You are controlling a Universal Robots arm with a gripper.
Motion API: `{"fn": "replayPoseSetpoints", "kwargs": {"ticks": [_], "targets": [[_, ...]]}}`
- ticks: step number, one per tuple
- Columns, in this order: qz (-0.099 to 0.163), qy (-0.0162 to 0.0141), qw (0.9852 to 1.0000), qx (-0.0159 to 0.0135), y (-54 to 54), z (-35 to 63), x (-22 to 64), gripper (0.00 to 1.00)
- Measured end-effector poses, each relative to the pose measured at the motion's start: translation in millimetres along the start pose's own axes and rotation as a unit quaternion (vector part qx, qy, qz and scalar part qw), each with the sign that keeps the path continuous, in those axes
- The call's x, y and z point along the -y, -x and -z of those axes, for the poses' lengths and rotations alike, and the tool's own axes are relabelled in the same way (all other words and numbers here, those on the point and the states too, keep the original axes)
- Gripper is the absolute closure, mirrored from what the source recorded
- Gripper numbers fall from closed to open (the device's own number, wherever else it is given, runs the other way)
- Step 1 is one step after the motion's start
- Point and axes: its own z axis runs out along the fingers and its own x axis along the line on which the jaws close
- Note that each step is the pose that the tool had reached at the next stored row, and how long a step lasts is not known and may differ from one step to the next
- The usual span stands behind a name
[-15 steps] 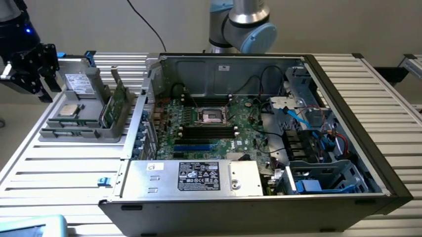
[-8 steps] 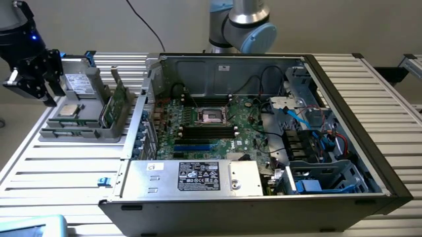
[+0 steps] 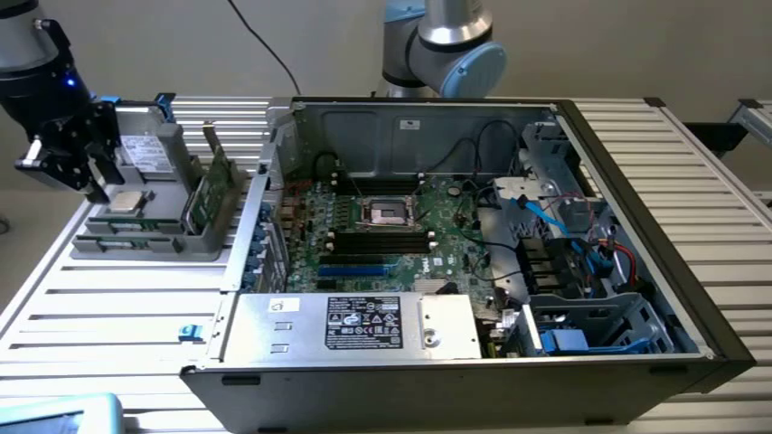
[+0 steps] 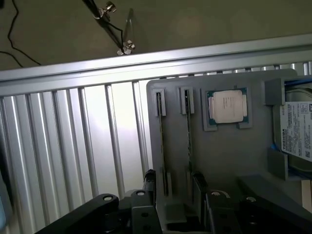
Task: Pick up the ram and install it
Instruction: 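Pick up the ram and move it above insertion slot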
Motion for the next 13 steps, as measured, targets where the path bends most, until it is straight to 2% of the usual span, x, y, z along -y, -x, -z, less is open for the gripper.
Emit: {"fn": "replayPoseSetpoints", "kwargs": {"ticks": [13], "targets": [[0.000,0.0000,1.0000,0.0000,0.3,-23.7,0.5,0.57]]}}
